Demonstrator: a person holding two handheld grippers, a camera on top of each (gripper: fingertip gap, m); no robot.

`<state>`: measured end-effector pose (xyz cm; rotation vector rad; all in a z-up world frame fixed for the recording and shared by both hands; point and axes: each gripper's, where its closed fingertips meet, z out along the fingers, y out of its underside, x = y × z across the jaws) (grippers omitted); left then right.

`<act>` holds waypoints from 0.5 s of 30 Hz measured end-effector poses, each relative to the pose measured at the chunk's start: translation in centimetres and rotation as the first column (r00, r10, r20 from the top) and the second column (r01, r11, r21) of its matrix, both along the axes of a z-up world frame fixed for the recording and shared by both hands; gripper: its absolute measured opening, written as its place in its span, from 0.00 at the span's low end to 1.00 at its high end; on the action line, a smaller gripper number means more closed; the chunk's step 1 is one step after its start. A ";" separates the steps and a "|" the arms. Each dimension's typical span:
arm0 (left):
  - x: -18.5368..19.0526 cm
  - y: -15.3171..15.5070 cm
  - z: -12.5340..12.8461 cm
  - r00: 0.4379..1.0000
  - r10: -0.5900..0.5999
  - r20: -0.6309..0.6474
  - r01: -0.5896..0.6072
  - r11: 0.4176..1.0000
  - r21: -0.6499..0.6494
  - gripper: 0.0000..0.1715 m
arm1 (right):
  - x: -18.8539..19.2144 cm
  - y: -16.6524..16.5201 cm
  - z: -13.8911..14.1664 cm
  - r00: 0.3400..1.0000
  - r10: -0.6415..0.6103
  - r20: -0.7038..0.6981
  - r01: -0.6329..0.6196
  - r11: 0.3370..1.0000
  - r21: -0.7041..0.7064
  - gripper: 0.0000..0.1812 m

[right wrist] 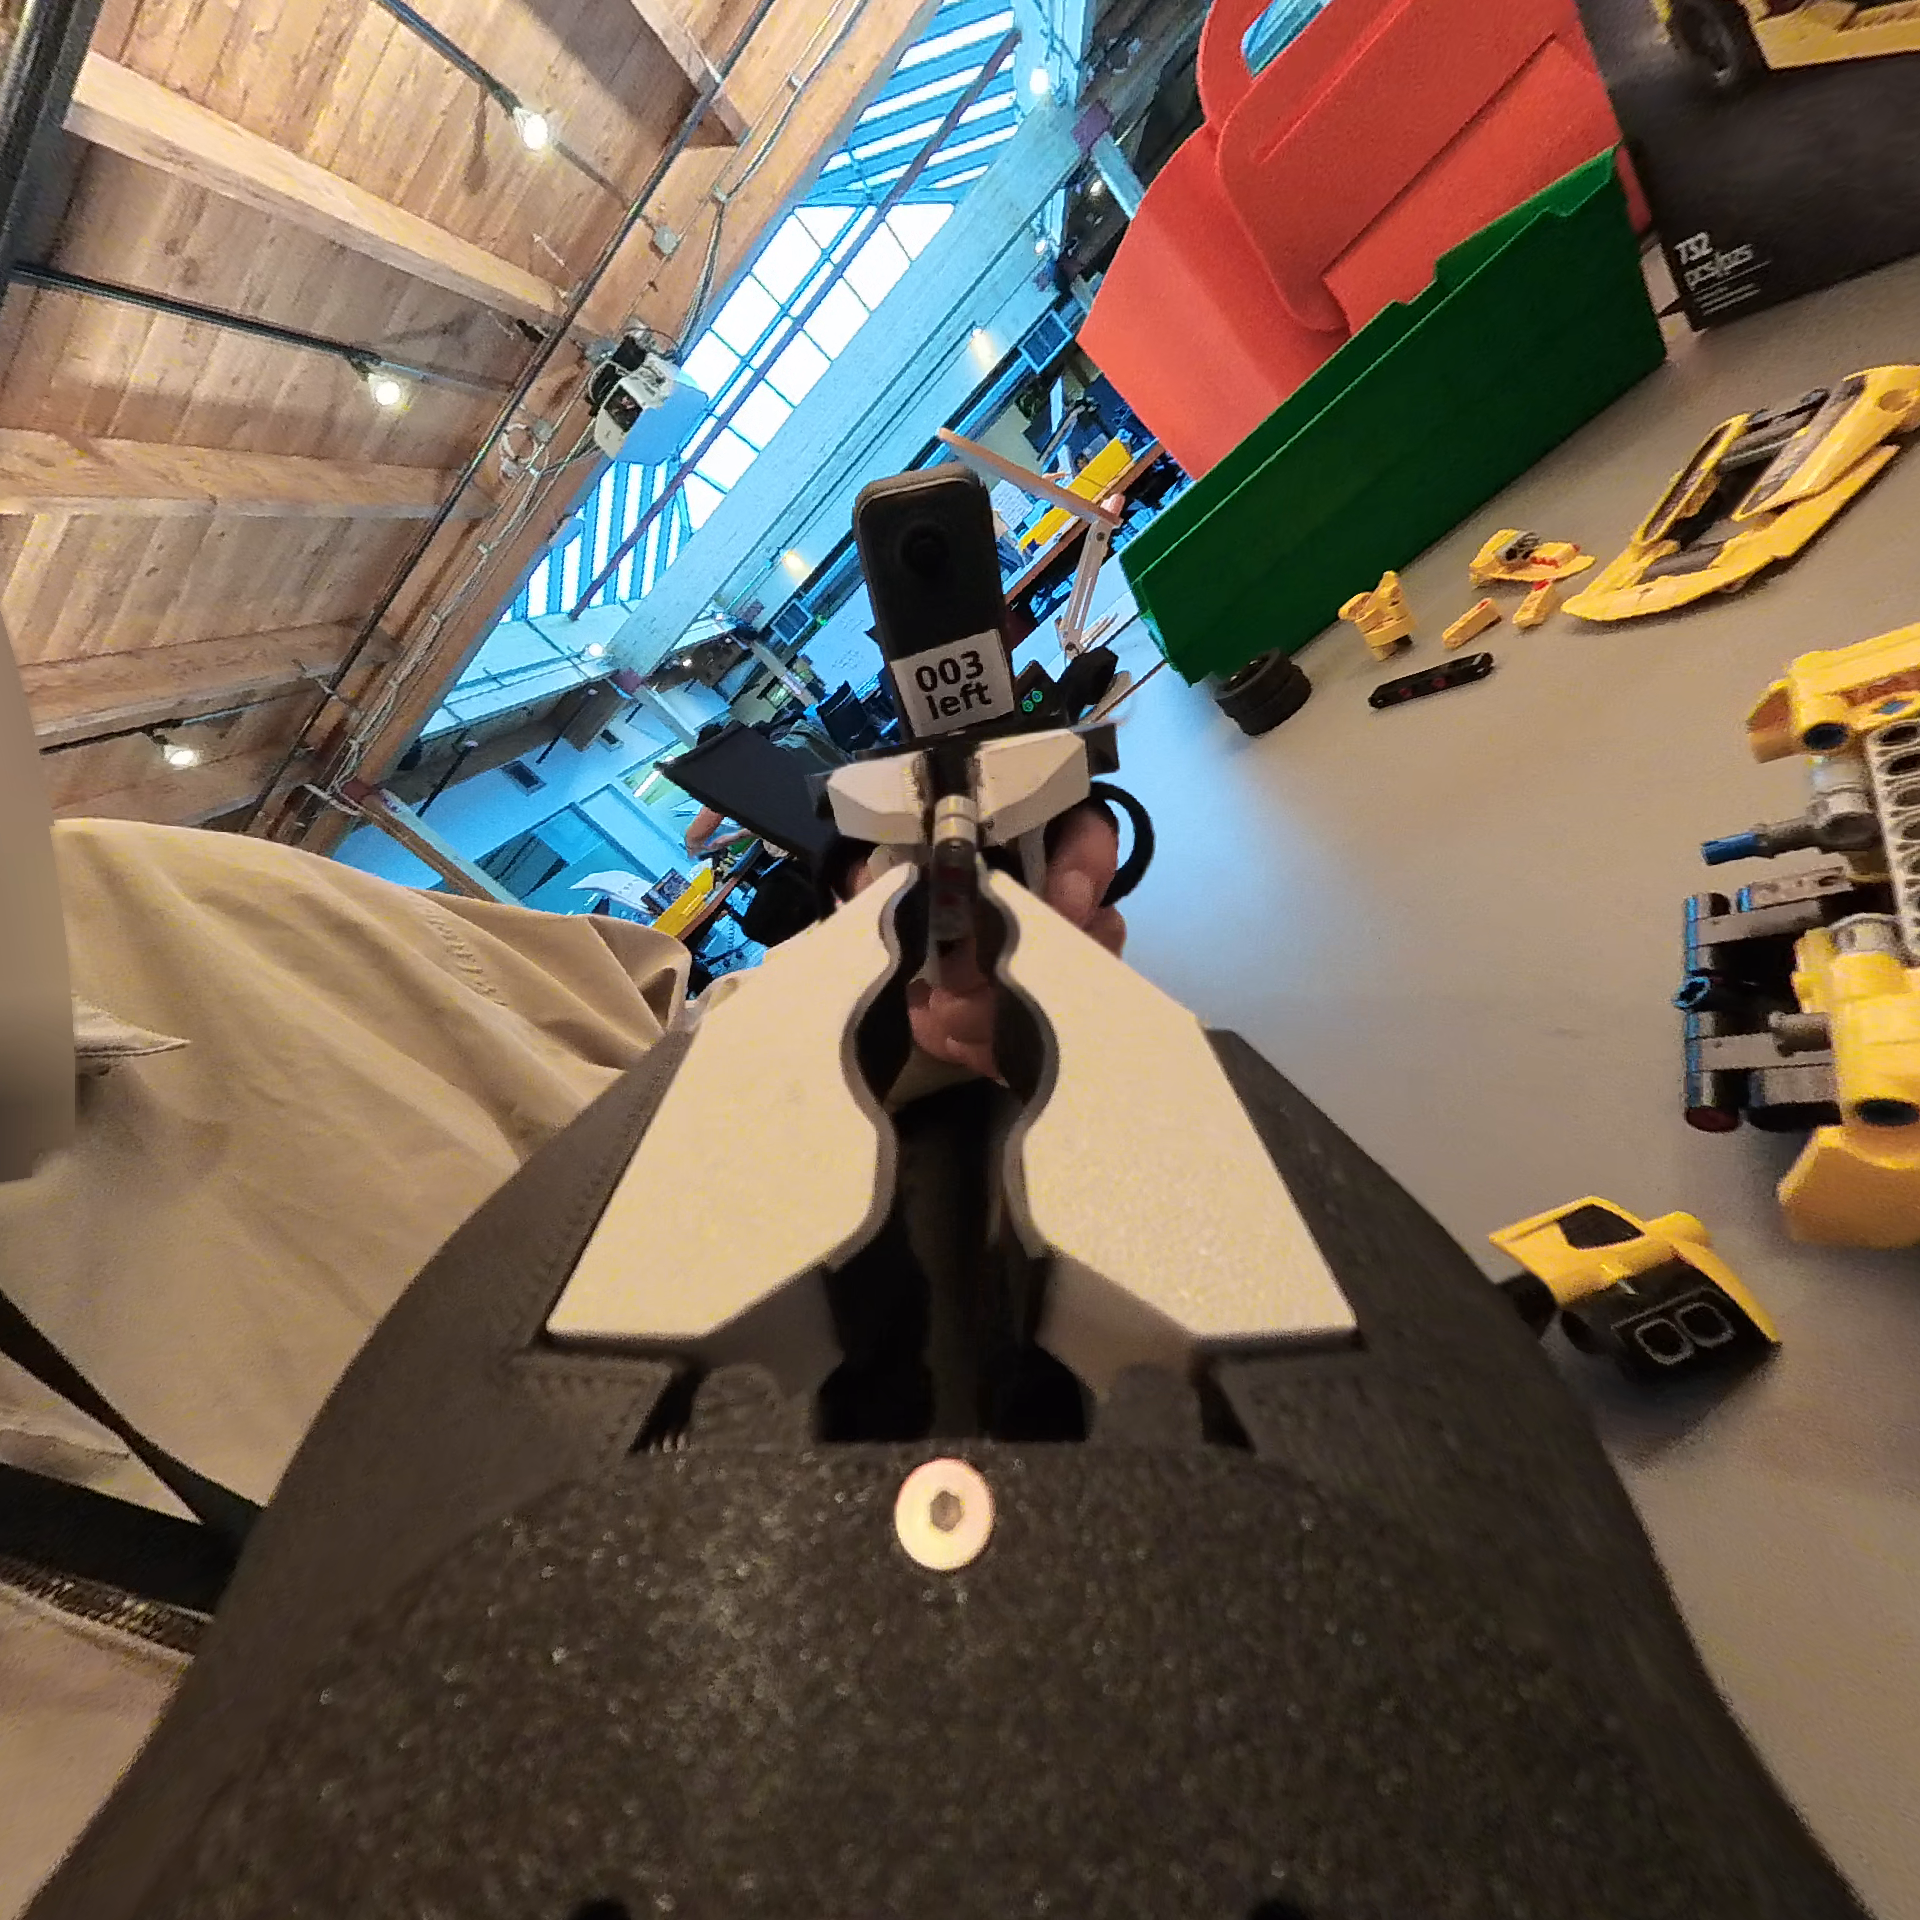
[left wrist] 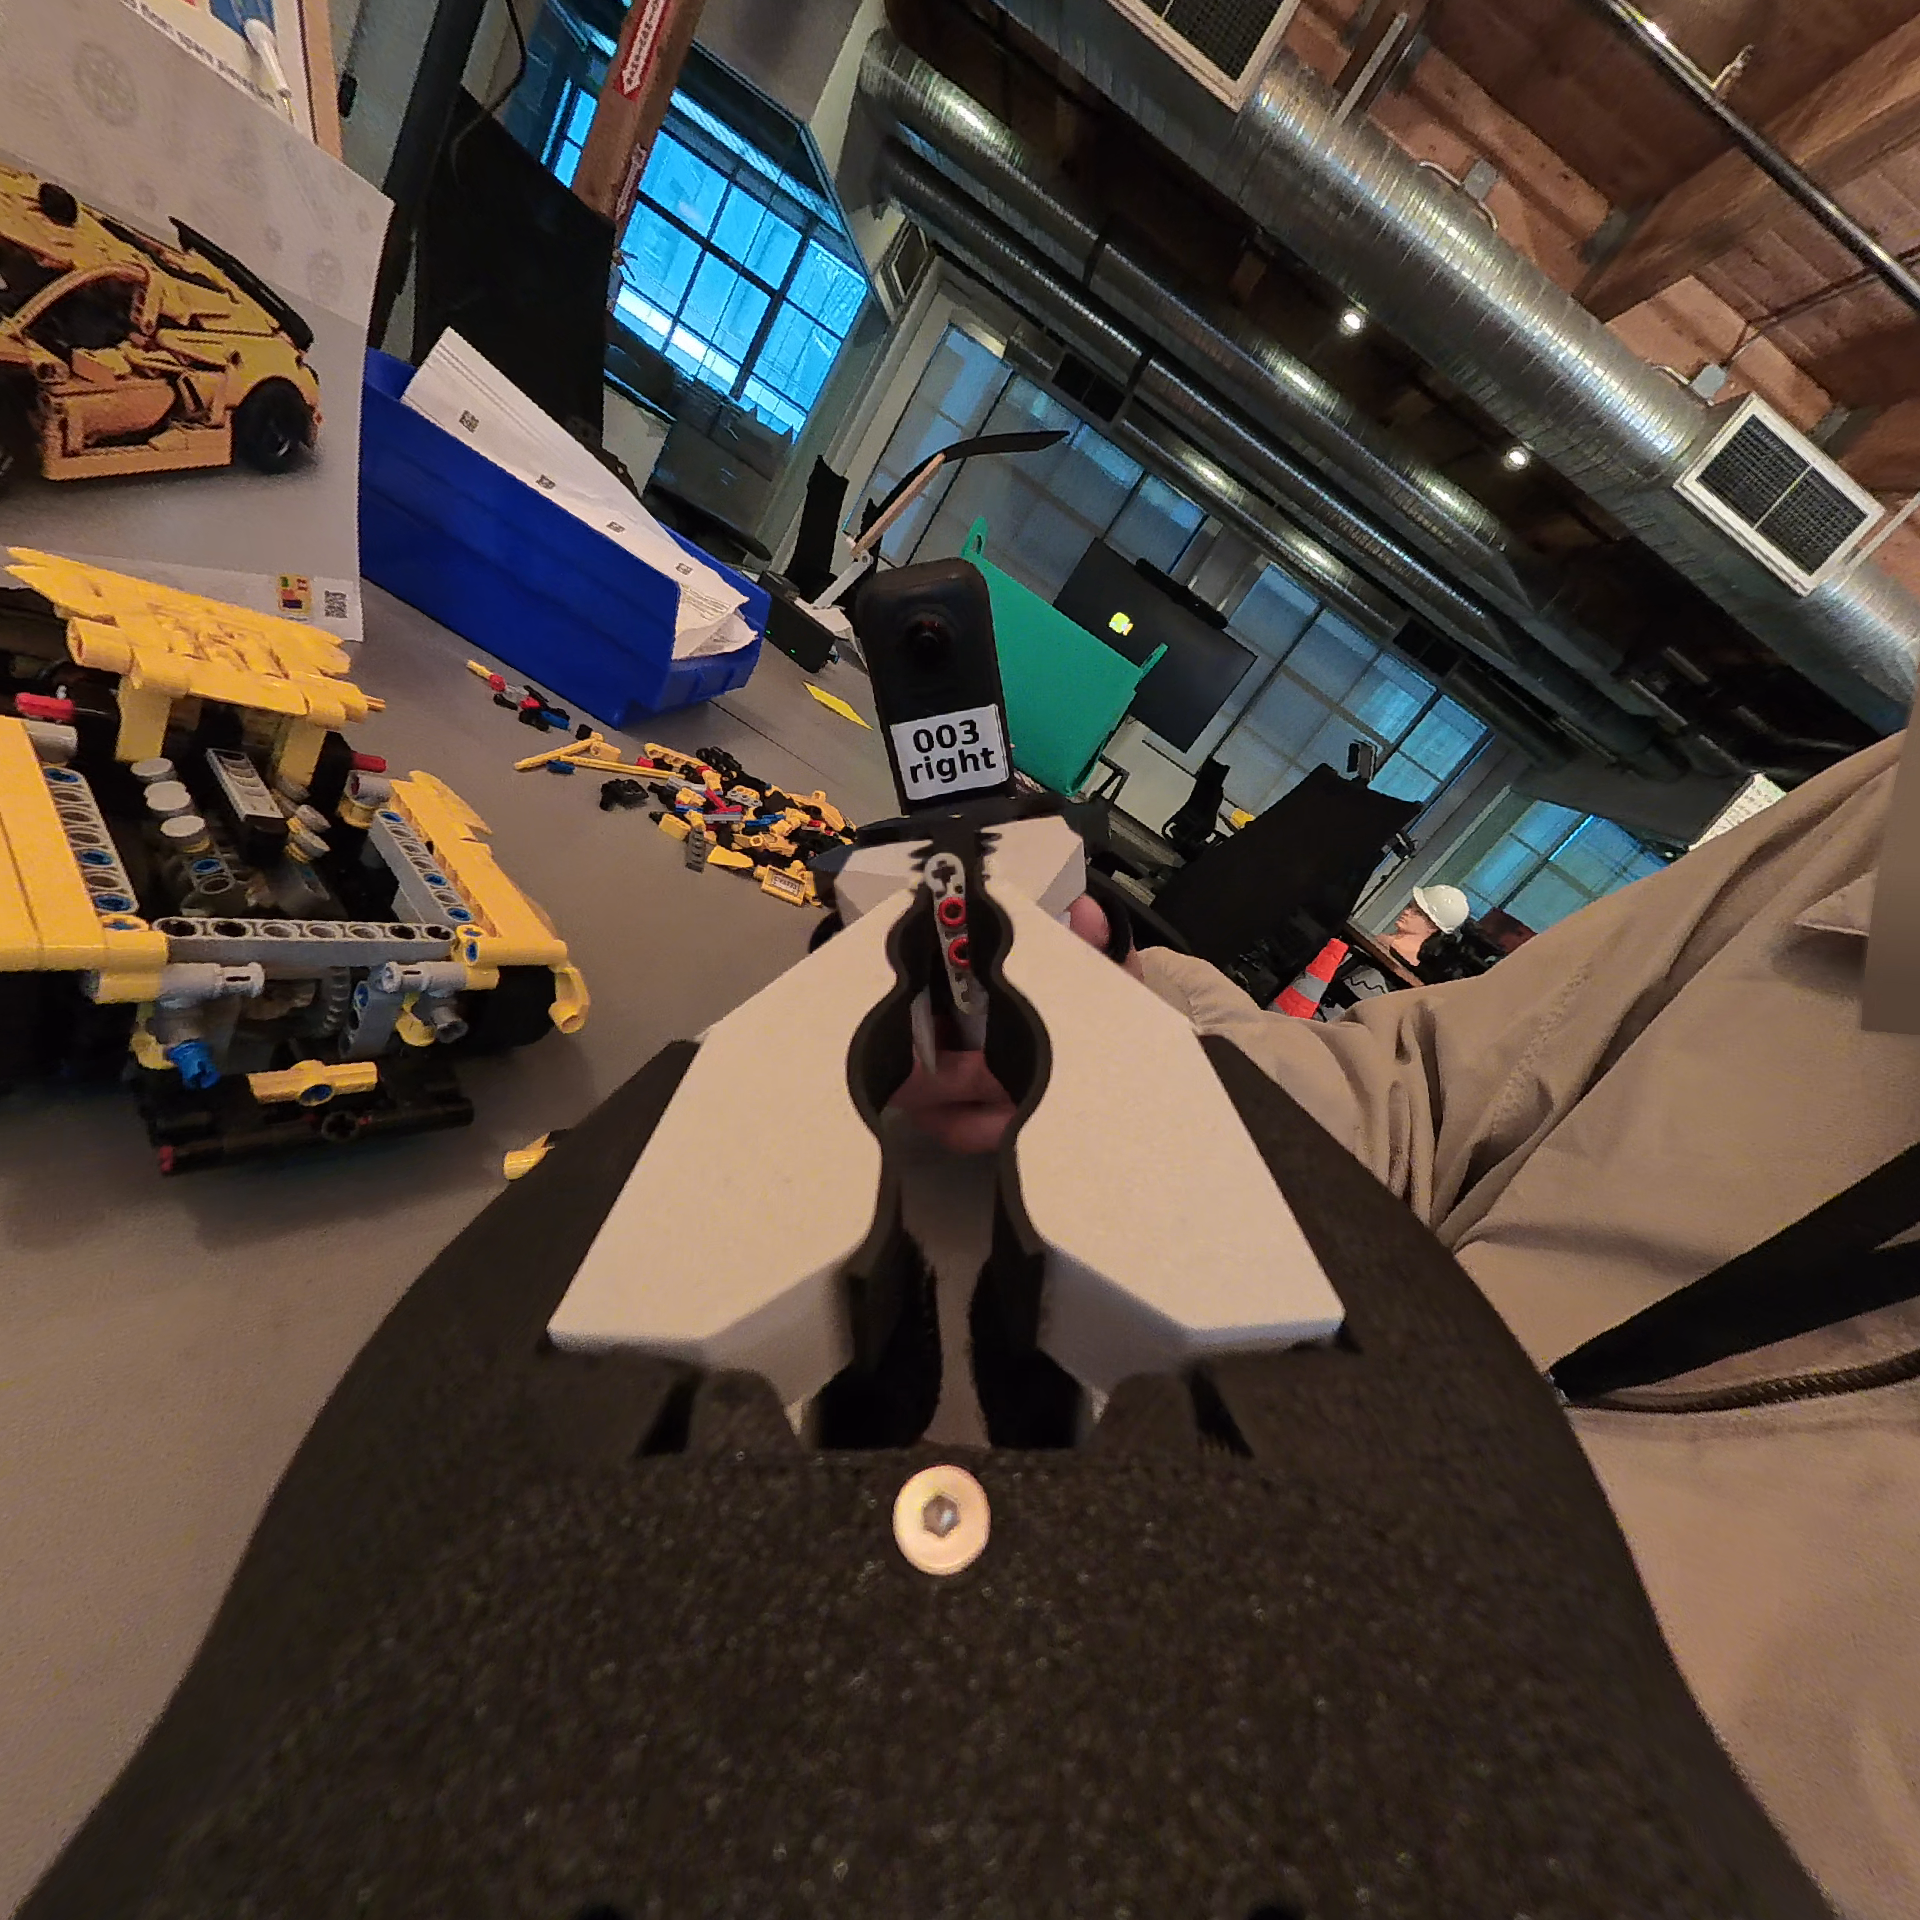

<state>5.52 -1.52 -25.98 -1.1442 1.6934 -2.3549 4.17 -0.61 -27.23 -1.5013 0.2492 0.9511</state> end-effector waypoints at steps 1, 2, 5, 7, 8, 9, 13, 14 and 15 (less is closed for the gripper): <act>0.0 0.0 0.0 1.000 0.001 -0.002 -0.001 1.000 -0.005 0.02 | 0.1 0.0 0.1 1.000 0.001 -0.007 -0.001 1.000 0.000 0.03; 0.1 0.0 0.0 1.000 0.003 -0.003 -0.003 1.000 -0.005 0.03 | 0.1 0.0 0.0 1.000 0.003 -0.009 -0.004 1.000 -0.005 0.03; 0.3 0.2 -0.1 1.000 0.021 -0.007 -0.021 1.000 -0.005 0.03 | 0.6 -0.2 -0.1 1.000 -0.007 -0.012 0.007 1.000 -0.014 0.03; -0.2 -0.1 -0.2 0.999 -0.026 -0.026 0.025 1.000 -0.012 0.12 | 1.1 -0.4 0.1 0.999 -0.030 -0.021 0.030 1.000 -0.007 0.03; -0.7 -0.4 -0.4 0.997 -0.071 -0.036 0.070 0.997 -0.012 0.13 | 1.2 -0.5 0.2 0.999 -0.030 -0.025 0.030 1.000 -0.001 0.03; -0.9 -0.7 -0.5 0.996 -0.087 -0.036 0.087 0.996 -0.003 0.12 | 1.3 -0.7 0.3 0.999 -0.030 -0.029 0.030 1.000 0.004 0.03; -0.8 -1.0 -0.6 0.996 -0.086 -0.033 0.087 0.996 0.017 0.10 | 0.8 -0.8 0.4 1.000 -0.006 -0.017 0.006 1.000 0.000 0.03; -0.7 -1.0 -0.7 0.995 -0.094 -0.041 0.094 0.995 0.012 0.10 | 0.6 -0.8 0.4 1.000 -0.001 -0.011 0.001 1.000 -0.001 0.03; -0.7 -1.0 -0.9 0.995 -0.093 -0.047 0.094 0.995 0.020 0.07 | 0.6 -0.8 0.4 1.000 -0.005 -0.008 0.005 1.000 0.000 0.03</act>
